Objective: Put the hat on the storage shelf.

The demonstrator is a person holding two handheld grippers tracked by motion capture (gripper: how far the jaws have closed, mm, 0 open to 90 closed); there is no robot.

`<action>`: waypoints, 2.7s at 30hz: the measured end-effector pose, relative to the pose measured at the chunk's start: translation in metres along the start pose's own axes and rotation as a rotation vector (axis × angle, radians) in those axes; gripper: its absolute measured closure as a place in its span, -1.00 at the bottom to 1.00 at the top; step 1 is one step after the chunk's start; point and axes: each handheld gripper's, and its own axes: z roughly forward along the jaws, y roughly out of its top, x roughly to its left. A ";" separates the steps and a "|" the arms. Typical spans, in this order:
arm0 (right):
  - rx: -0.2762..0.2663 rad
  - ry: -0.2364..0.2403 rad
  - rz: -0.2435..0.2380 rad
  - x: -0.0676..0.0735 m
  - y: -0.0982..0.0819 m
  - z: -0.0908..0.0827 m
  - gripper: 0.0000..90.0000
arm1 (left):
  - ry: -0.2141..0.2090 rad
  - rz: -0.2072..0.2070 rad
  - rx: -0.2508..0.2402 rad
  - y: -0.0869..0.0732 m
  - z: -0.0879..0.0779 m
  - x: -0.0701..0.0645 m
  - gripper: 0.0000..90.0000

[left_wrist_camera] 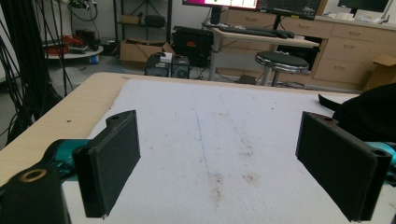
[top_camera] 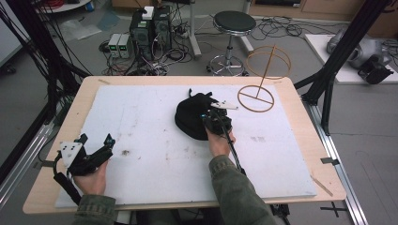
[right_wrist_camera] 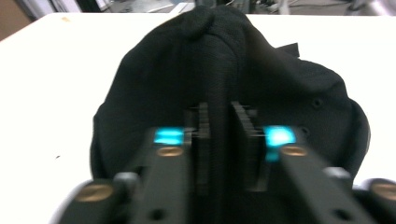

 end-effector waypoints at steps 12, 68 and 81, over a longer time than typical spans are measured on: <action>-0.010 -0.001 -0.024 0.002 -0.001 -0.003 0.95 | -0.005 0.008 0.008 0.000 0.001 0.000 -0.69; -0.613 -0.018 -0.174 -0.053 0.108 -0.131 0.94 | -0.035 0.047 0.024 -0.002 0.003 -0.012 -0.68; -0.670 -0.144 -0.181 -0.093 0.144 -0.159 0.93 | -0.022 0.038 0.023 -0.003 0.003 -0.007 -0.68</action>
